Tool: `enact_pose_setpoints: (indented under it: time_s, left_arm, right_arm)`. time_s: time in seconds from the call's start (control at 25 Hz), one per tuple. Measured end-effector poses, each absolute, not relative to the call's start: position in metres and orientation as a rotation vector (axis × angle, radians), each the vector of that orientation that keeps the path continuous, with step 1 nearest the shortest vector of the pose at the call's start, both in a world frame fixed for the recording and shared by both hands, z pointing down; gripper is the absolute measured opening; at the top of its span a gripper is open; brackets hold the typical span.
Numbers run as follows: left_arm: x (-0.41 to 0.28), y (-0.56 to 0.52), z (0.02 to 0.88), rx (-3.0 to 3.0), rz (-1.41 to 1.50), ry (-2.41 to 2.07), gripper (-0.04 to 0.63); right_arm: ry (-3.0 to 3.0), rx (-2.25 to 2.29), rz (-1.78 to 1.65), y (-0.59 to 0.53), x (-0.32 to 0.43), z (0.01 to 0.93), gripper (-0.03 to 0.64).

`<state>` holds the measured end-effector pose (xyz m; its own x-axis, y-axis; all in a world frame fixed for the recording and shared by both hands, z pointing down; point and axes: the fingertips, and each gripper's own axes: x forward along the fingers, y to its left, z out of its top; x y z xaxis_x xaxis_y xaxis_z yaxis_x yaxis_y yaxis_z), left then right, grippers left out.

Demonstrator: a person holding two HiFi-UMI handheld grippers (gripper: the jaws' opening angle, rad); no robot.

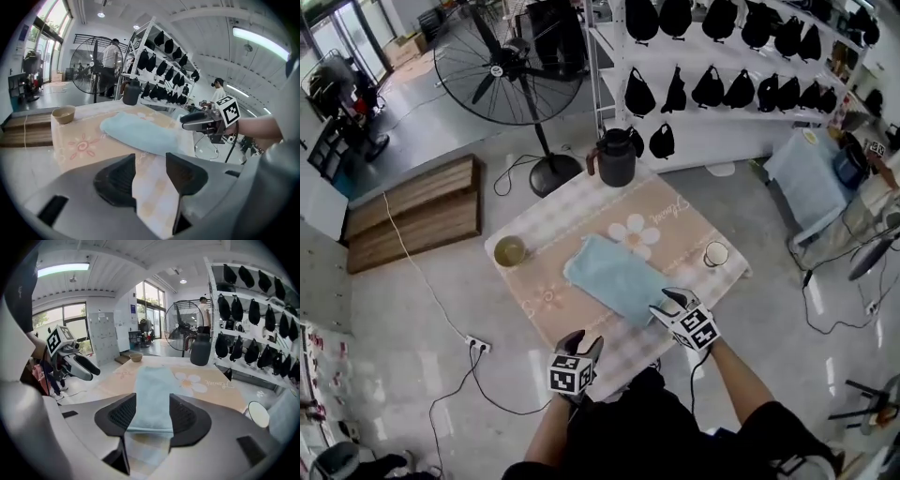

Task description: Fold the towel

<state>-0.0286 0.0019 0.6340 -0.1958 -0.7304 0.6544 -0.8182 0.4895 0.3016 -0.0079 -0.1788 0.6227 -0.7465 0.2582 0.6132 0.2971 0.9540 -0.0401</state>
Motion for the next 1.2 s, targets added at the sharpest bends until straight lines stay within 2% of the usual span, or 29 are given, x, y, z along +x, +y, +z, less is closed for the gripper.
enact_pose_setpoints:
  time_s: [0.16, 0.44, 0.72, 1.0, 1.2]
  left_arm:
    - [-0.015, -0.04, 0.648, 1.263, 0.186, -1.971, 0.192]
    - [0.021, -0.075, 0.664, 1.28, 0.352, -1.928, 0.192]
    - [0.023, -0.116, 0.698, 1.469, 0.641, -1.801, 0.192]
    - [0.031, -0.145, 0.715, 1.605, 0.923, -1.686, 0.192]
    - [0.03, -0.152, 0.727, 1.684, 1.089, -1.586, 0.192]
  right_arm:
    - [-2.426, -0.499, -0.132, -0.222, -0.012, 0.642, 0.201]
    - [-2.291, -0.772, -0.247, -0.23, 0.018, 0.667, 0.201]
    - [-2.093, -0.929, -0.841, -0.245, 0.005, 0.693, 0.199]
    - [-1.822, -1.073, -1.202, -0.244, 0.006, 0.726, 0.201]
    - [-1.761, -1.122, -1.259, -0.237, -0.002, 0.74, 0.199]
